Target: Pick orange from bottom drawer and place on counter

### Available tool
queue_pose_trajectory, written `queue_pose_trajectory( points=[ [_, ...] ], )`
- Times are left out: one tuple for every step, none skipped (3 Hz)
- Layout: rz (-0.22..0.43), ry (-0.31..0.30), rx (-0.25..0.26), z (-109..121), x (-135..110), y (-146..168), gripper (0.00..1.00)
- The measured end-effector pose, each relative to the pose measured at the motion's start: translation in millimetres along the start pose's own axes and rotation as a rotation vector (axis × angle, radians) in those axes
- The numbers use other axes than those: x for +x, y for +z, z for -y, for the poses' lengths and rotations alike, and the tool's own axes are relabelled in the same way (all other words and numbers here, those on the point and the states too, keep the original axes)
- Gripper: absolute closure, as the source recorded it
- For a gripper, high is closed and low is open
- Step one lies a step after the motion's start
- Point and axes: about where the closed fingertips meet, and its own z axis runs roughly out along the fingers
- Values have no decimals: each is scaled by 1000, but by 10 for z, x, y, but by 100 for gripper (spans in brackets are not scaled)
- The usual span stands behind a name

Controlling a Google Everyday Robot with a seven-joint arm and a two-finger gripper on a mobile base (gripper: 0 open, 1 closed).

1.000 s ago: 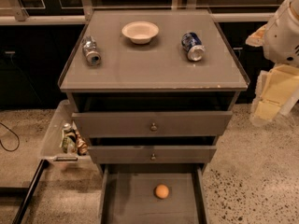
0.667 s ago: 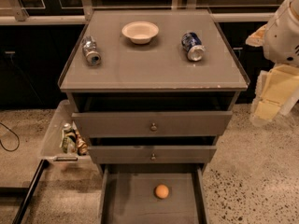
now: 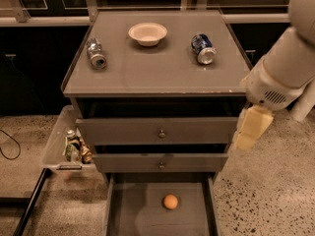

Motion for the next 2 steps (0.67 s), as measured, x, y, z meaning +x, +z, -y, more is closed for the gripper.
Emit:
queue_pose_trajectory(
  points=[
    [31,24,-33,-25,53,687,0],
    [65,11,-32,-64,129,1275,0]
  ],
)
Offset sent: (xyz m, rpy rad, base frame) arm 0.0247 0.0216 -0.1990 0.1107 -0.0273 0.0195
